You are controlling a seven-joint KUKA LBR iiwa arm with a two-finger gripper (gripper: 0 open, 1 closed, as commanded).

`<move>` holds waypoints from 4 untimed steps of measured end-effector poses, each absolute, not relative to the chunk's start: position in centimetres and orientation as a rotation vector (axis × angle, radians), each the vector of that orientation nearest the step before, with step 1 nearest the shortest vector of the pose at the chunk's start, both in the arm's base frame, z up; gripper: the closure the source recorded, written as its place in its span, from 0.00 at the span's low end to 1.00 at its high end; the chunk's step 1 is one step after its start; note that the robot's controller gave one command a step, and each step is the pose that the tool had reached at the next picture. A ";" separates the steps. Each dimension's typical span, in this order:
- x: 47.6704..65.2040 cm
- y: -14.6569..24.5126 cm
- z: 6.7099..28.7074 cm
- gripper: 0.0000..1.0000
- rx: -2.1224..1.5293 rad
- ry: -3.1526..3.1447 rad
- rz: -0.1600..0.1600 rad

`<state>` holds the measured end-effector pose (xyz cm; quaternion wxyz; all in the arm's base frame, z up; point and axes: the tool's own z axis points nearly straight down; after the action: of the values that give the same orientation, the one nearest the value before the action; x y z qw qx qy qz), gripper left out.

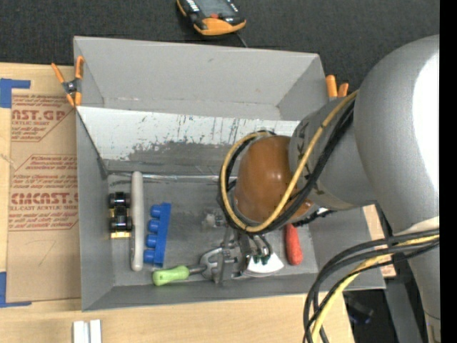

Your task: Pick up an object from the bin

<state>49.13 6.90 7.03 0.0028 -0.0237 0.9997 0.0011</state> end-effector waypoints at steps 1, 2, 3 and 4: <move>49.4 20.2 9.6 0.00 -0.868 3.023 0.003; 48.3 8.5 7.2 0.00 -0.125 3.124 0.004; 55.0 20.7 7.0 1.00 -1.202 2.892 0.015; 54.9 20.5 7.0 1.00 -1.198 2.895 0.015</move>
Offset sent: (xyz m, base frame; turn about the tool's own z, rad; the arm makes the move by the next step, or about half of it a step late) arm -0.0112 0.0169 -0.0003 -0.0392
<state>54.95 20.49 7.03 0.0044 -0.3823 0.9240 0.0048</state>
